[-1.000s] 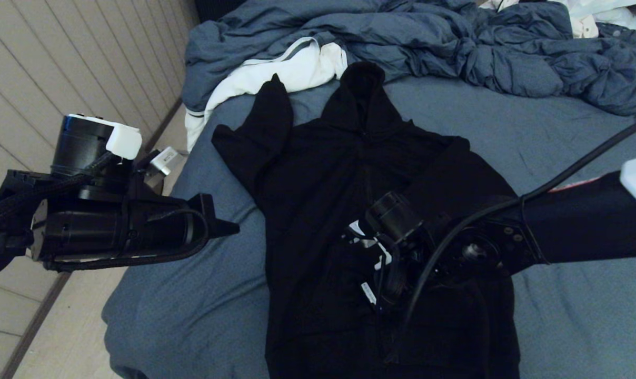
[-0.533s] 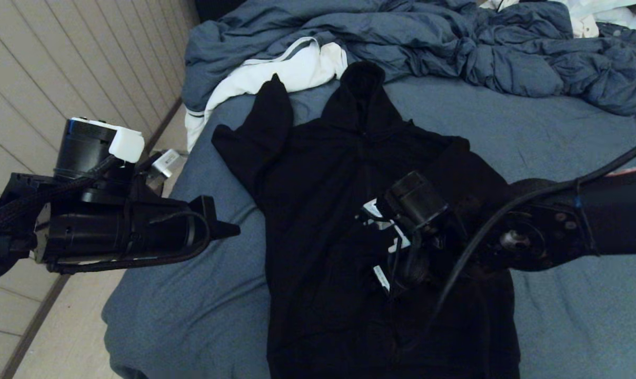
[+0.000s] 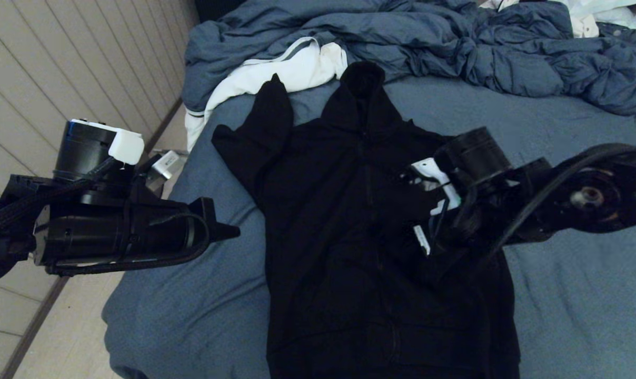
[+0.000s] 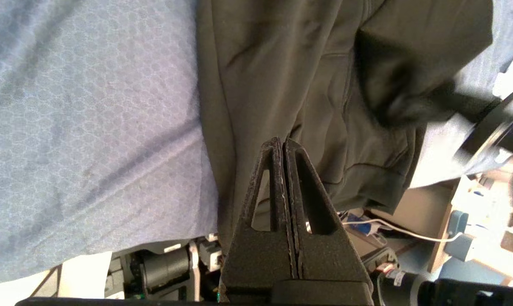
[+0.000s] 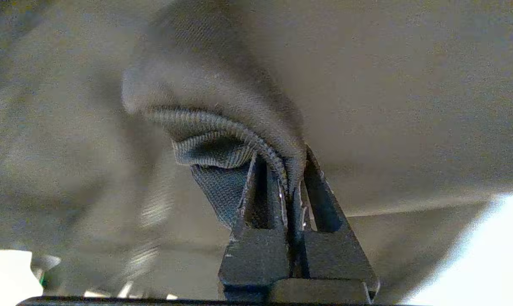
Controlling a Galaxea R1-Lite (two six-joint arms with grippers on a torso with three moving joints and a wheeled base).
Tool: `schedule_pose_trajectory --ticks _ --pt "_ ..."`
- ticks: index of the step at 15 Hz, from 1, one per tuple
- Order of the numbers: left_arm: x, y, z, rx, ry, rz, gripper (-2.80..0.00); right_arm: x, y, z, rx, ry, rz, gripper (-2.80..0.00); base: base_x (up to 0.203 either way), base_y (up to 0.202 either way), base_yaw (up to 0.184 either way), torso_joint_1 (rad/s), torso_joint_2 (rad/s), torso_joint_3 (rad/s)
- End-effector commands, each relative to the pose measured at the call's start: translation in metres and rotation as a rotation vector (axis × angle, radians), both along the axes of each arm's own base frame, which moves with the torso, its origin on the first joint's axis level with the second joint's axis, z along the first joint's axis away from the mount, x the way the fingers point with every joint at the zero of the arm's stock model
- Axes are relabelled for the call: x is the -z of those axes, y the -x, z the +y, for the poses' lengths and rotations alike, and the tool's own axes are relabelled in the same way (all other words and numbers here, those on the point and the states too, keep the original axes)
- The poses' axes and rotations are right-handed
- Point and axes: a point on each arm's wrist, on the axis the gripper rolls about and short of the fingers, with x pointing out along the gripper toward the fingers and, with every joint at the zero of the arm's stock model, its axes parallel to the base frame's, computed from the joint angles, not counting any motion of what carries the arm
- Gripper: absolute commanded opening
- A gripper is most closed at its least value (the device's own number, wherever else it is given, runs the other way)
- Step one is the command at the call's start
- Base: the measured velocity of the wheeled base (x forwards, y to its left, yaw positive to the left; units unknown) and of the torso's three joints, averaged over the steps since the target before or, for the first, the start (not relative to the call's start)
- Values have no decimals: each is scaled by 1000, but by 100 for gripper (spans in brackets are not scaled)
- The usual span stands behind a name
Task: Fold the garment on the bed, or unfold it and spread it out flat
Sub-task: Fold the black sweatshirt
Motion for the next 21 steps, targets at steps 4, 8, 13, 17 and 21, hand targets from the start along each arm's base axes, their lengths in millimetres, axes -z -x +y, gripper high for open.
schedule_pose_trajectory --ticks 4,8,13,17,21 --pt "-2 2 1 -2 6 -2 -280 -45 -28 -99 296 -2 -155 -280 0 0 0 0 0 0" --pt "-2 2 1 -3 8 -3 -280 -63 -30 -199 577 63 -219 -280 0 0 0 0 0 0" --pt "-1 1 1 -7 10 1 -280 -52 -31 -310 833 174 -307 -280 0 0 0 0 0 0" --pt "0 1 1 -5 9 6 -280 -32 -29 -368 952 220 -296 -280 0 0 0 0 0 0" --pt "1 0 0 -7 8 9 -280 -12 -42 -394 992 214 -269 -280 0 0 0 0 0 0"
